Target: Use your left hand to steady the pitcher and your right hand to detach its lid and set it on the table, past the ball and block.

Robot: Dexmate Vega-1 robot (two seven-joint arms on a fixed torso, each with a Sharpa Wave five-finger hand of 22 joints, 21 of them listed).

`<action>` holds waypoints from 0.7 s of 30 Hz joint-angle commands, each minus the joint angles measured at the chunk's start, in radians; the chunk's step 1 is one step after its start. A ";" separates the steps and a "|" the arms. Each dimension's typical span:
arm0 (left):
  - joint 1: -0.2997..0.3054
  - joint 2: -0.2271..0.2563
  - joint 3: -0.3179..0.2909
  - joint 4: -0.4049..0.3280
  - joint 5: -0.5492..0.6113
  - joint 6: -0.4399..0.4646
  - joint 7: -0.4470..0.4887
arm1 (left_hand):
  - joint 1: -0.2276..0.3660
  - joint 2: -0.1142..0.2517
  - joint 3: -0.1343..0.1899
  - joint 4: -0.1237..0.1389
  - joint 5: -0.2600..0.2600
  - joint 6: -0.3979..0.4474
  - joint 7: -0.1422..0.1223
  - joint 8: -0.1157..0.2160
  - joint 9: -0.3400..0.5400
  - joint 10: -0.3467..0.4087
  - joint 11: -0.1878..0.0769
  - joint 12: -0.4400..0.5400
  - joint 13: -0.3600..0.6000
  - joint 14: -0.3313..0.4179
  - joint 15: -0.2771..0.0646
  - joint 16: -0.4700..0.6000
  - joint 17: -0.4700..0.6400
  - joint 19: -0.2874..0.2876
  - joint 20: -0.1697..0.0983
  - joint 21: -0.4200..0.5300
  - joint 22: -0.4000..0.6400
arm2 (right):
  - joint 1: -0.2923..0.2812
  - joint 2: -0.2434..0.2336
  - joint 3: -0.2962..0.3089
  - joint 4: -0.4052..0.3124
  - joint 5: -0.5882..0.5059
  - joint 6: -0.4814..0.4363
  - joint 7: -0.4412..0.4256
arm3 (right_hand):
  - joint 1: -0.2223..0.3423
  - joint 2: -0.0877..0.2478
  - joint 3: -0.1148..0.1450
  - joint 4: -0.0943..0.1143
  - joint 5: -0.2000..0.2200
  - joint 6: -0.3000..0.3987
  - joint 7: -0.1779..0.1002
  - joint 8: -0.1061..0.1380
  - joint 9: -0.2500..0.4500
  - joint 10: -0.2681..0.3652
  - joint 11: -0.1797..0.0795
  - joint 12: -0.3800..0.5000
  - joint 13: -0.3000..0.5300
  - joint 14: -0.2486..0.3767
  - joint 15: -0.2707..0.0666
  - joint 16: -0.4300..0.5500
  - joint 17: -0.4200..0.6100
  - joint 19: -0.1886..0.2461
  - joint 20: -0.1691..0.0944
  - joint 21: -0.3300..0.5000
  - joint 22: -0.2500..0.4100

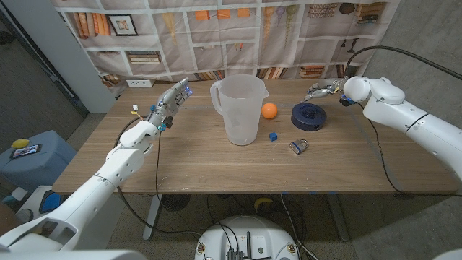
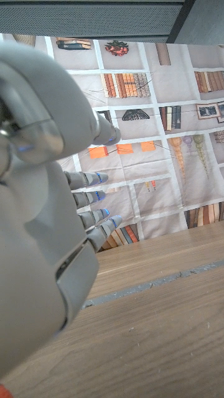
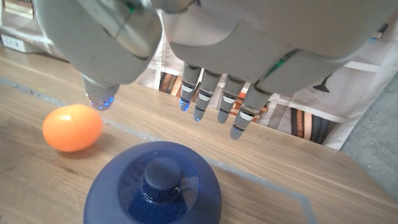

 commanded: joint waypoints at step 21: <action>-0.050 -0.055 0.031 0.055 0.109 -0.067 0.101 | -0.064 0.010 0.022 0.032 0.003 -0.037 -0.001 -0.002 -0.001 0.004 0.000 -0.004 0.001 -0.003 -0.005 0.004 0.006 0.006 -0.015 -0.001 0.002 | -0.226 0.065 0.231 0.104 0.629 0.313 -0.399 | -0.045 0.046 -0.004 0.026 -0.026 -0.035 0.019 -0.026 -0.007 -0.072 0.014 -0.001 -0.033 -0.037 -0.023 -0.033 -0.026 -0.036 -0.052 -0.007 0.000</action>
